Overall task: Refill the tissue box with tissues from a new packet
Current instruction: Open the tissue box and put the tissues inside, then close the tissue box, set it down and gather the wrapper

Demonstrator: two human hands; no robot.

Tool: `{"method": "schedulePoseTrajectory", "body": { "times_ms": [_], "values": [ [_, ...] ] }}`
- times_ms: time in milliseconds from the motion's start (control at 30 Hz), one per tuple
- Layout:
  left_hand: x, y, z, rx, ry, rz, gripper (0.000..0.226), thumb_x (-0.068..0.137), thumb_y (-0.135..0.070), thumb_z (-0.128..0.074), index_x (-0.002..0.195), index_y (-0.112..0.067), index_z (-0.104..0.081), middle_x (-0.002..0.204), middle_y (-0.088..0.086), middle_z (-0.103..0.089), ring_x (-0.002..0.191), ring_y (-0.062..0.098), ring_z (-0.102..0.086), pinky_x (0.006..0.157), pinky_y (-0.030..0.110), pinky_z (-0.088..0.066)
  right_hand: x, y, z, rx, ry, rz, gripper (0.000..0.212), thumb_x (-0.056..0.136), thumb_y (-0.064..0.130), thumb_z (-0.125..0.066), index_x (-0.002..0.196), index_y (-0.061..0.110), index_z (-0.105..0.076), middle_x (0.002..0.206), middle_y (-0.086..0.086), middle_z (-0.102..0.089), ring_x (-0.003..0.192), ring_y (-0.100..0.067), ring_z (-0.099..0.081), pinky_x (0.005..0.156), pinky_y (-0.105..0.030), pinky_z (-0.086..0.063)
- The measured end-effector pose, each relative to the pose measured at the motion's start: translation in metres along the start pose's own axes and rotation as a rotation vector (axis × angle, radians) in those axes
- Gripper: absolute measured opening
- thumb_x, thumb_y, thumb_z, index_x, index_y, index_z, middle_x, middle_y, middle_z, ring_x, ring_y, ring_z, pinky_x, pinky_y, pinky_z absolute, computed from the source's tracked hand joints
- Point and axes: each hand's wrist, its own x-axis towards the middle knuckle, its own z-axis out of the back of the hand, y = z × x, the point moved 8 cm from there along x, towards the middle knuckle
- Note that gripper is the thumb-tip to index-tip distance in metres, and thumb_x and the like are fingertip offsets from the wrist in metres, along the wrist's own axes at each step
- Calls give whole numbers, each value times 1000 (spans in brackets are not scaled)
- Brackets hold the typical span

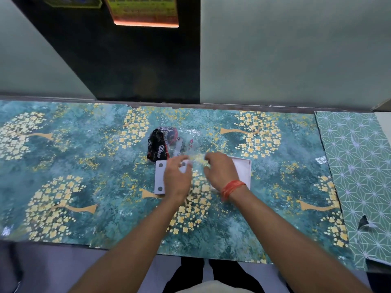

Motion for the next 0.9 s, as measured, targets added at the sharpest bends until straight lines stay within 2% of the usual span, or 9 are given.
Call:
{"method": "schedulePoseTrajectory", "body": {
  "times_ms": [67, 133, 233, 300, 467, 633, 700, 800, 900],
  "values": [
    [-2, 35, 35, 119, -175, 205, 28, 93, -24, -57, 121, -20, -62, 128, 7, -53, 110, 27, -55, 88, 42, -54, 5, 25, -25, 111, 108, -8, 25, 86, 11, -56, 110, 6, -64, 108, -15, -68, 101, -33, -63, 84, -35, -50],
    [-2, 67, 48, 319, -107, 398, 40, 90, -25, -56, 128, -15, -56, 134, 14, -48, 122, 35, -47, 98, 47, -46, 6, 40, -55, 104, 256, -70, 35, 88, 11, -54, 122, 4, -57, 118, -19, -65, 110, -35, -60, 88, -36, -48],
    [3, 90, 49, 305, -17, 513, 35, 87, -21, -53, 119, -6, -60, 124, 17, -59, 108, 36, -58, 88, 43, -52, 6, 42, -87, 70, 356, -174, 48, 92, 12, -51, 138, 3, -41, 136, -22, -48, 121, -37, -52, 98, -39, -44],
    [7, 89, 48, 216, -22, 491, 26, 86, -18, -51, 103, -5, -66, 108, 16, -68, 89, 34, -64, 70, 37, -54, 8, 40, -93, 94, 313, -234, 49, 91, 12, -52, 138, 3, -39, 137, -22, -44, 120, -38, -52, 98, -40, -45],
    [-7, 40, 58, 119, -200, 323, 21, 90, -19, -51, 72, -10, -59, 80, 13, -62, 58, 21, -48, 46, 26, -28, -2, 21, -56, 297, -15, -250, 27, 85, 14, -56, 111, 7, -57, 114, -13, -60, 103, -31, -58, 85, -36, -46],
    [-23, -24, 8, 84, -94, 107, 30, 93, -27, -53, 108, -12, -74, 107, 4, -67, 90, 24, -65, 72, 31, -49, -40, -48, 12, 447, -270, -386, 25, 79, 11, -63, 104, 12, -65, 104, -7, -67, 89, -29, -64, 73, -30, -49],
    [-25, -42, -23, 121, 21, 1, 28, 93, -25, -50, 94, -12, -75, 98, 8, -70, 80, 24, -66, 62, 29, -47, -50, -78, 28, 398, -301, -450, 23, 78, 10, -64, 101, 9, -67, 103, -9, -70, 88, -31, -65, 74, -33, -49],
    [-25, -50, -55, 190, 142, -24, 34, 94, -15, -48, 61, -9, -54, 68, 12, -61, 53, 23, -51, 46, 28, -29, -53, -106, 30, 300, -273, -489, 18, 80, 11, -65, 96, 2, -66, 99, -14, -69, 87, -33, -63, 70, -33, -46],
    [-26, -47, -66, 238, 192, -6, 37, 94, -12, -49, 58, -8, -53, 62, 13, -63, 55, 27, -60, 49, 35, -43, -49, -119, 23, 218, -239, -494, 19, 80, 15, -66, 96, 5, -64, 103, -15, -68, 93, -34, -63, 77, -37, -52]
  ]
}}
